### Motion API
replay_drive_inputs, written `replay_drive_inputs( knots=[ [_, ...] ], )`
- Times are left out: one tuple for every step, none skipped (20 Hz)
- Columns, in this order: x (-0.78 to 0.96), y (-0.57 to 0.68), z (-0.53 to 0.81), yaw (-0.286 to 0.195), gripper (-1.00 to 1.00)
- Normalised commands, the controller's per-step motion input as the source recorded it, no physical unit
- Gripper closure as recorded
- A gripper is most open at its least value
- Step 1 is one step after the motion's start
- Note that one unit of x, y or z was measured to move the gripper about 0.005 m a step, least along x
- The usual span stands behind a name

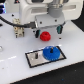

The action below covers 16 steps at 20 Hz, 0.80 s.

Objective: Insert the blue gear onto the right peg, followed by the red gear

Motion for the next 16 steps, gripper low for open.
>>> replay_drive_inputs(
  knots=[
    [-0.35, 0.00, -0.28, 0.000, -1.00],
    [-0.31, -0.01, -0.28, 0.000, -1.00],
    [-0.29, 0.01, -0.25, 0.000, -1.00],
    [-0.20, 0.02, -0.25, 0.000, -1.00],
    [-0.19, 0.01, -0.27, 0.000, -1.00],
    [-0.14, 0.02, -0.24, 0.000, -1.00],
    [-0.14, -0.02, -0.25, 0.000, -1.00],
    [-0.12, 0.00, -0.24, 0.000, -1.00],
    [-0.13, -0.02, -0.23, 0.000, -1.00],
    [-0.12, 0.00, -0.21, 0.000, -1.00],
    [-0.08, -0.01, -0.20, 0.000, 1.00],
    [-0.05, -0.01, -0.23, 0.000, 1.00],
    [-0.02, 0.00, -0.04, 0.000, 1.00],
    [0.01, 0.01, -0.06, 0.000, 1.00],
    [0.00, 0.00, -0.02, 0.000, 1.00],
    [0.02, 0.01, -0.01, 0.000, 1.00]
  ],
)
